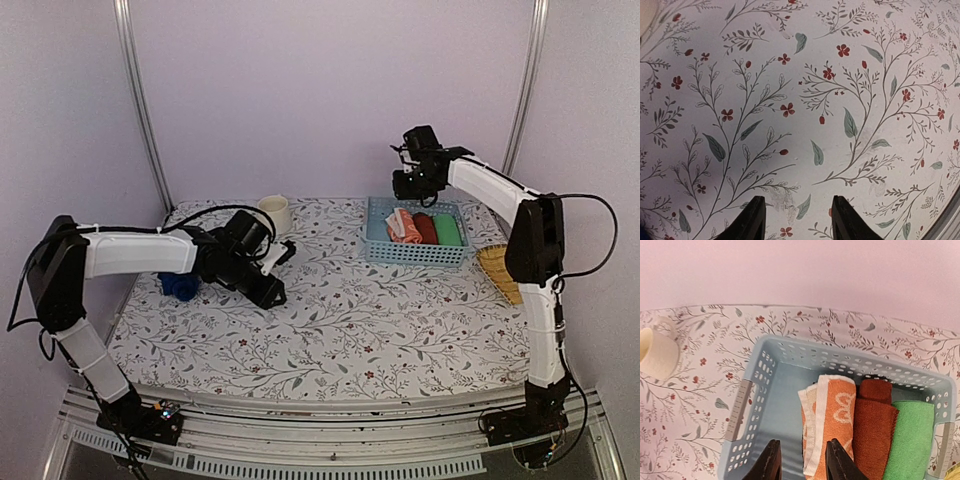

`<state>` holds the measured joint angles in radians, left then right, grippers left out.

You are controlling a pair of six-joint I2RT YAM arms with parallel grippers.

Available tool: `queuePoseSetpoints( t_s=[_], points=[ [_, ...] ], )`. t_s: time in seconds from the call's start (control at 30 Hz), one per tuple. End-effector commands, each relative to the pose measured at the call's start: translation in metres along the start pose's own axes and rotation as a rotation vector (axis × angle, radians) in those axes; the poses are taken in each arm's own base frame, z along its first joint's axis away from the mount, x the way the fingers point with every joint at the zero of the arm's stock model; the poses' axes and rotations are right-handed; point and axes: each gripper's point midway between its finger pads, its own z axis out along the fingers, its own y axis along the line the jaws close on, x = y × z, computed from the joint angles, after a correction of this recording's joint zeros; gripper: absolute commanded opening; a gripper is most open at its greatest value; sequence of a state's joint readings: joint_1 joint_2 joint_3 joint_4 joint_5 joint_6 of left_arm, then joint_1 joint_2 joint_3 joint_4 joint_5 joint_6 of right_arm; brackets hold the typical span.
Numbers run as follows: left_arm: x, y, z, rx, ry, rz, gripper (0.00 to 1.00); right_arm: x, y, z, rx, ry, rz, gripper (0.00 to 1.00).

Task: Roll the towels
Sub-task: Adjust the towel in the bin, then pick up the towel from the center of the board.

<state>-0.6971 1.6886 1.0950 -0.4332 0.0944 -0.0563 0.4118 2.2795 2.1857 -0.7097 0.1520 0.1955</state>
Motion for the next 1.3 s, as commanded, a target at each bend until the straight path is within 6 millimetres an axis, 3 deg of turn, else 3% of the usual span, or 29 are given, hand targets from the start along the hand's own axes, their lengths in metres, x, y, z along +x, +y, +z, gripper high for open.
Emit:
queuePoseSetpoints(
  t_s=[0.0,0.13,0.27,0.37,0.43,0.47,0.6,0.67,0.8,1.0,1.27],
  points=[
    [-0.015,0.018,-0.025,-0.073,-0.064,-0.056,0.48,-0.025,0.008,-0.04,-0.107,-0.066,-0.048,0.34],
    [-0.02,0.042,-0.046,-0.188,-0.109,-0.151,0.49,-0.038,0.005,-0.082,-0.21,-0.121,-0.102,0.41],
    [-0.017,0.076,-0.069,-0.325,-0.156,-0.281,0.49,-0.031,-0.004,-0.123,-0.318,-0.199,-0.18,0.52],
    [-0.007,0.111,-0.082,-0.44,-0.179,-0.395,0.49,-0.01,-0.003,-0.159,-0.412,-0.263,-0.257,0.7],
    [0.004,0.137,-0.089,-0.501,-0.179,-0.486,0.49,0.007,0.0,-0.193,-0.476,-0.336,-0.319,0.91],
    [0.011,0.152,-0.093,-0.53,-0.177,-0.536,0.49,0.019,-0.001,-0.2,-0.483,-0.355,-0.328,1.0],
    [0.027,0.204,-0.103,-0.57,-0.199,-0.7,0.49,0.071,-0.001,-0.225,-0.543,-0.404,-0.372,0.99],
    [0.026,0.226,-0.108,-0.6,-0.207,-0.727,0.49,0.106,0.011,-0.231,-0.656,-0.365,-0.395,0.99],
    [0.036,0.269,-0.106,-0.668,-0.14,-0.782,0.49,0.167,0.031,-0.239,-0.868,-0.296,-0.478,0.83],
    [0.03,0.298,-0.079,-0.591,-0.066,-0.772,0.49,0.165,0.036,-0.249,-0.912,-0.334,-0.519,0.82],
    [0.057,0.316,-0.065,-0.627,0.102,-0.762,0.46,0.171,0.031,-0.231,-0.873,-0.295,-0.538,0.82]
  ],
)
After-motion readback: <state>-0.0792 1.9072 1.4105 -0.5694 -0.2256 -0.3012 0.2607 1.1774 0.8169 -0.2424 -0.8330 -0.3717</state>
